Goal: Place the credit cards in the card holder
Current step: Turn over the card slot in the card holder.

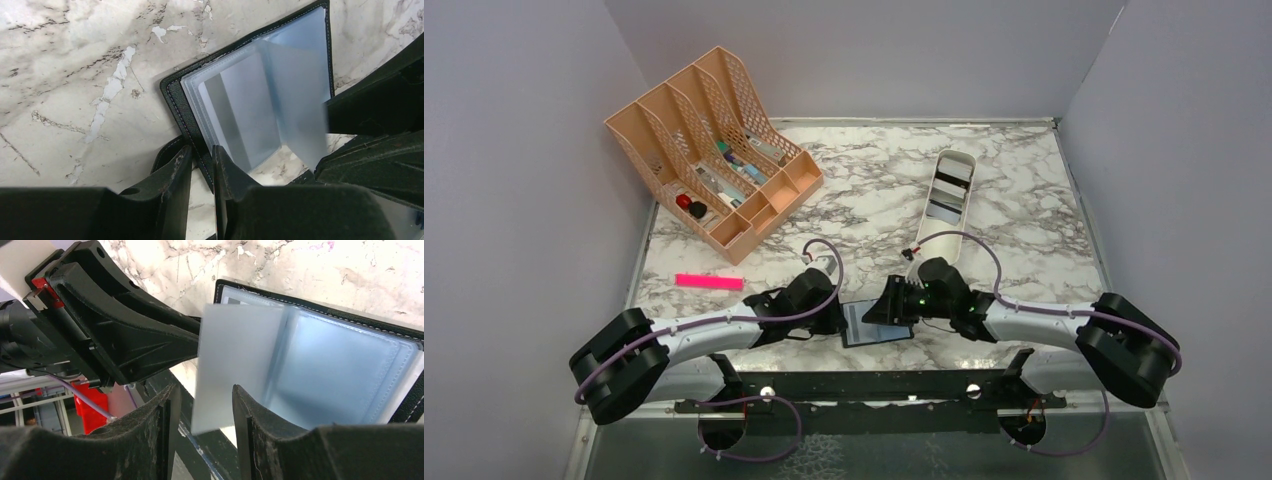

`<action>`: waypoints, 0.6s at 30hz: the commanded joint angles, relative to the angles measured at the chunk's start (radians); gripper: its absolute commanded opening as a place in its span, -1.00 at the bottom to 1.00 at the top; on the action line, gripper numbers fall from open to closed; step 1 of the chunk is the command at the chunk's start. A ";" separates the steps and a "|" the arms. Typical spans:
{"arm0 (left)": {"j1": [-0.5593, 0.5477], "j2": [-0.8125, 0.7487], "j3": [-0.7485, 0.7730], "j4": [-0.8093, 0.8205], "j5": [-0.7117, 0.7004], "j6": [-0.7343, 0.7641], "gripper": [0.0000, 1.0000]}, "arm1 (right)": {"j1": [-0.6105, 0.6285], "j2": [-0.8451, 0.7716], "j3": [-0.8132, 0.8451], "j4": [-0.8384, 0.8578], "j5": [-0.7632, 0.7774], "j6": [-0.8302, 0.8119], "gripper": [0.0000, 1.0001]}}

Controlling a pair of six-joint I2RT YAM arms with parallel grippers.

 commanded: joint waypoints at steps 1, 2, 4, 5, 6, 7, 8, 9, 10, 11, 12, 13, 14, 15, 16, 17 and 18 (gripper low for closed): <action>0.000 -0.014 0.001 0.019 0.027 -0.011 -0.51 | 0.007 0.012 -0.012 0.041 0.003 0.004 -0.05; 0.000 -0.020 0.006 0.006 0.020 -0.011 -0.50 | 0.007 0.013 -0.012 0.034 0.012 -0.002 -0.06; 0.000 -0.039 0.017 -0.013 0.006 -0.010 -0.48 | 0.007 0.015 -0.008 0.015 0.027 -0.009 -0.07; 0.000 -0.049 0.023 -0.022 -0.001 -0.008 -0.47 | 0.007 0.016 -0.004 -0.003 0.036 -0.011 -0.07; 0.000 -0.059 0.029 -0.031 -0.007 -0.007 -0.46 | 0.007 0.015 0.000 -0.019 0.044 -0.013 -0.07; 0.000 -0.066 0.039 -0.042 -0.012 -0.006 -0.43 | 0.007 0.014 0.007 -0.043 0.056 -0.016 -0.08; 0.000 -0.072 0.047 -0.052 -0.016 -0.005 -0.42 | 0.007 0.010 0.016 -0.075 0.071 -0.019 -0.09; 0.000 -0.077 0.054 -0.060 -0.018 -0.005 -0.40 | 0.007 0.004 0.025 -0.107 0.087 -0.025 -0.10; 0.000 -0.082 0.060 -0.065 -0.019 -0.006 -0.37 | 0.007 -0.009 0.034 -0.151 0.112 -0.031 -0.12; 0.000 -0.088 0.064 -0.067 -0.019 -0.007 -0.34 | 0.007 -0.023 0.041 -0.195 0.140 -0.037 -0.14; 0.000 -0.091 0.066 -0.066 -0.018 -0.008 -0.32 | 0.007 -0.044 0.047 -0.240 0.171 -0.044 -0.16; 0.000 -0.091 0.069 -0.063 -0.015 -0.008 -0.32 | 0.007 -0.068 0.051 -0.276 0.195 -0.051 -0.17; 0.000 -0.091 0.071 -0.054 -0.009 -0.002 -0.31 | 0.007 -0.093 0.054 -0.314 0.220 -0.057 -0.18; 0.000 -0.090 0.073 -0.038 0.003 0.003 -0.31 | 0.007 -0.129 0.057 -0.347 0.241 -0.064 -0.19; 0.000 -0.086 0.075 -0.022 0.016 0.008 -0.31 | 0.007 -0.154 0.058 -0.374 0.259 -0.070 -0.19; 0.000 -0.081 0.077 -0.004 0.029 0.012 -0.31 | 0.007 -0.172 0.059 -0.400 0.274 -0.077 -0.20; 0.000 -0.075 0.082 0.011 0.042 0.014 -0.31 | 0.007 -0.188 0.060 -0.420 0.288 -0.084 -0.19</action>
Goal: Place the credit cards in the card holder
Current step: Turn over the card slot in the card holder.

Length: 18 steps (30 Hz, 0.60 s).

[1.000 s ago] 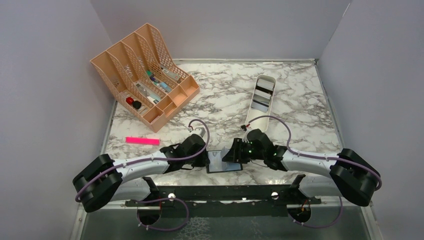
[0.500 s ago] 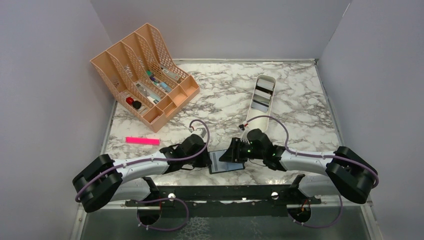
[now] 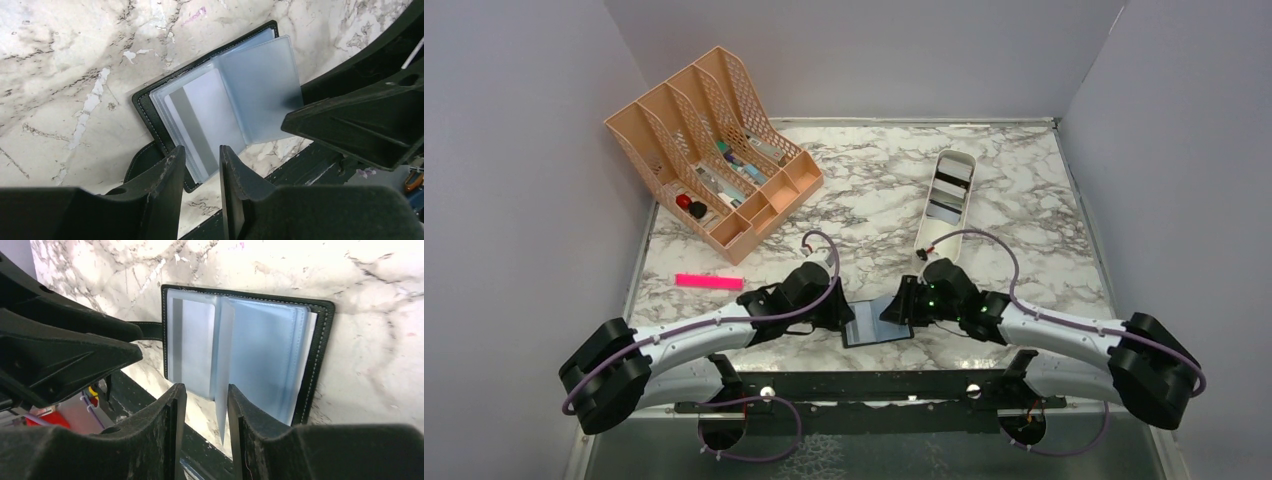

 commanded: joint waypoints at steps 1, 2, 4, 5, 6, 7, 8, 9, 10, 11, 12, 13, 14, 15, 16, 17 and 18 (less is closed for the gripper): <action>0.000 0.008 0.036 0.069 0.050 0.021 -0.30 | 0.007 -0.092 0.039 -0.172 0.138 -0.052 -0.20; 0.000 0.017 0.042 0.080 0.059 0.024 -0.31 | 0.007 -0.099 0.040 -0.182 0.152 -0.064 -0.20; 0.000 0.036 0.052 0.099 0.080 0.030 -0.31 | 0.007 -0.107 0.051 -0.211 0.187 -0.079 -0.20; 0.000 0.046 0.057 0.105 0.088 0.036 -0.31 | 0.007 -0.115 0.069 -0.237 0.206 -0.095 -0.20; 0.000 0.053 0.063 0.109 0.092 0.042 -0.31 | 0.007 -0.127 0.092 -0.262 0.222 -0.118 -0.20; 0.000 0.059 0.068 0.107 0.091 0.048 -0.31 | 0.007 -0.140 0.117 -0.282 0.236 -0.147 -0.20; 0.000 0.065 0.070 0.106 0.086 0.053 -0.30 | 0.007 -0.152 0.143 -0.294 0.254 -0.189 -0.19; 0.000 0.070 0.069 0.110 0.083 0.059 -0.29 | 0.007 -0.162 0.166 -0.299 0.280 -0.231 -0.17; 0.000 0.076 0.064 0.126 0.088 0.064 -0.28 | 0.007 -0.167 0.186 -0.299 0.316 -0.273 -0.16; 0.000 0.083 0.059 0.148 0.103 0.065 -0.28 | 0.006 -0.163 0.204 -0.301 0.361 -0.316 -0.14; -0.001 0.090 0.054 0.175 0.122 0.064 -0.28 | 0.005 -0.147 0.231 -0.309 0.406 -0.365 -0.14; 0.000 0.100 0.053 0.198 0.144 0.062 -0.27 | 0.004 -0.122 0.274 -0.320 0.440 -0.422 -0.14; 0.000 0.108 0.057 0.211 0.156 0.060 -0.27 | 0.001 -0.094 0.309 -0.332 0.479 -0.476 -0.14; 0.000 0.114 0.065 0.206 0.156 0.060 -0.28 | -0.007 -0.058 0.352 -0.357 0.522 -0.506 -0.14; 0.000 0.119 0.072 0.196 0.149 0.063 -0.28 | -0.019 -0.024 0.387 -0.363 0.544 -0.550 -0.15; 0.000 0.118 0.079 0.181 0.140 0.070 -0.27 | -0.035 0.006 0.425 -0.359 0.550 -0.598 -0.15; 0.000 0.113 0.083 0.167 0.126 0.078 -0.26 | -0.052 0.031 0.454 -0.345 0.537 -0.655 -0.15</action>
